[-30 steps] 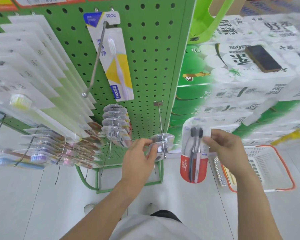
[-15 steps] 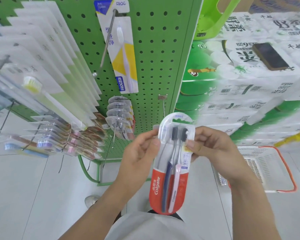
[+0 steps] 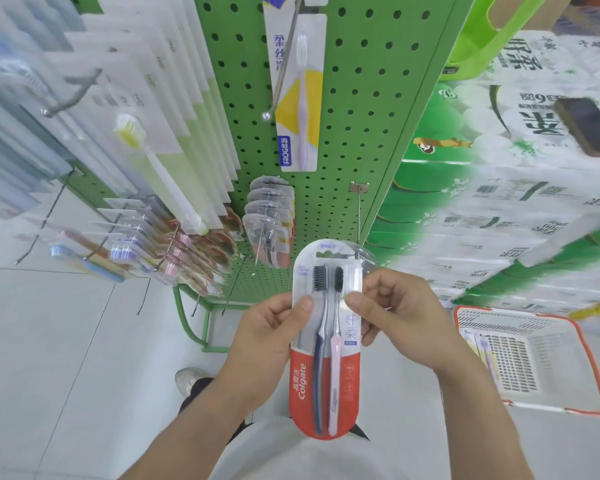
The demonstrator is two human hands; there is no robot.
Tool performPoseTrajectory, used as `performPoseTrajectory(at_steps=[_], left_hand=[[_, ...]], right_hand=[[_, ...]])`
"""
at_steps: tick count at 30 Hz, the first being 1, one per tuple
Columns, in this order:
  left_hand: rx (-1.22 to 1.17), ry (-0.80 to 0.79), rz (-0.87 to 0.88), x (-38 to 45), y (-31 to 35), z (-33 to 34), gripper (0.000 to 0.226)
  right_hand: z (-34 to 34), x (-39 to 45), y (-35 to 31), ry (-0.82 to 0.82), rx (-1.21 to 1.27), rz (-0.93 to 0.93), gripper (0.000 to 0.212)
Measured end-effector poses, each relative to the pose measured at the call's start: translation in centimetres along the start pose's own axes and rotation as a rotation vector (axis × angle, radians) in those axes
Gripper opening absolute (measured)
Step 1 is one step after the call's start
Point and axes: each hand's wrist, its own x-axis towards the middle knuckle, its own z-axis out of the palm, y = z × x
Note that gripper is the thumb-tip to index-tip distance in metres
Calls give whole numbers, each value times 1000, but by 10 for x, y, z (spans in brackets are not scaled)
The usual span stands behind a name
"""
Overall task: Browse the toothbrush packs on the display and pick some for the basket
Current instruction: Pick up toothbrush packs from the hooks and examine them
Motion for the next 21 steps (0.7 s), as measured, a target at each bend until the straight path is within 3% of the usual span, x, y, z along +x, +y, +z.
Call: performPoseTrajectory(at_steps=[9, 13, 16, 21], left_hand=[[175, -26, -66, -10, -6, -8, 38], [155, -1, -60, -12, -8, -4, 34], [86, -18, -63, -13, -8, -2, 34], [51, -26, -11, -17, -3, -1, 32]], right_hand=[[9, -2, 7, 121, 90, 23, 31], [11, -3, 8, 165, 72, 31, 32], [11, -4, 8, 196, 70, 35, 19], [13, -8, 5, 349, 45, 10, 26]])
